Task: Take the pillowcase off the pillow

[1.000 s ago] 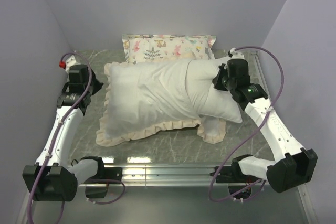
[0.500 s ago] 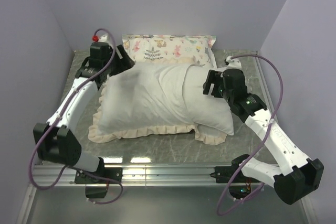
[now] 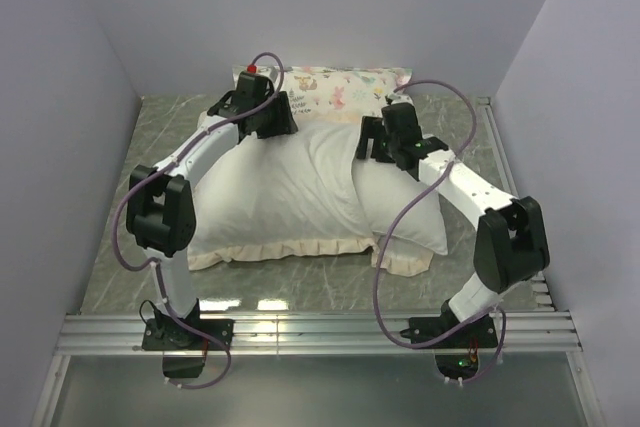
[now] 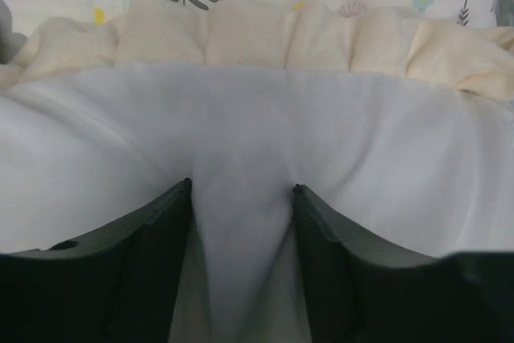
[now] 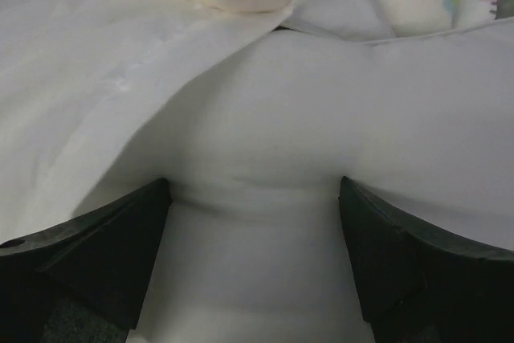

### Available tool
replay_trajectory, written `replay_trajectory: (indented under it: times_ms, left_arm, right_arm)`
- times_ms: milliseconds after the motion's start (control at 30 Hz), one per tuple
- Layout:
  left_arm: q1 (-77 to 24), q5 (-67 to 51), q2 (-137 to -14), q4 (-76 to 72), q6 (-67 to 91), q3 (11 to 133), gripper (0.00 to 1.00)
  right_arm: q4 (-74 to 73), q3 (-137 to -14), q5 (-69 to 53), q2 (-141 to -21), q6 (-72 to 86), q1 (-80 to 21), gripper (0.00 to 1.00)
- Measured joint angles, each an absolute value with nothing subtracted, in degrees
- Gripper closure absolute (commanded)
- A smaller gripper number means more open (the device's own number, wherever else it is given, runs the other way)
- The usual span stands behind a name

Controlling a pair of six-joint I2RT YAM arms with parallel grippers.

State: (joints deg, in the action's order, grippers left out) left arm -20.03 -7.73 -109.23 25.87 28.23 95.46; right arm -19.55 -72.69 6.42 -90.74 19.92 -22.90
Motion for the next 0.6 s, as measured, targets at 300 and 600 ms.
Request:
replay_trajectory:
  times_ms: [300, 600]
  left_arm:
    - [-20.8, -6.3, -109.4, 23.4, 28.2, 92.9, 1.0]
    - [-16.7, -2.7, -99.7, 28.3, 29.7, 91.7, 1.0]
  right_arm:
    - [-10.7, -67.3, 5.2, -90.0, 23.0, -22.1, 1.0]
    - [-20.3, -71.0, 3.8, -81.4, 23.1, -22.7, 1.0]
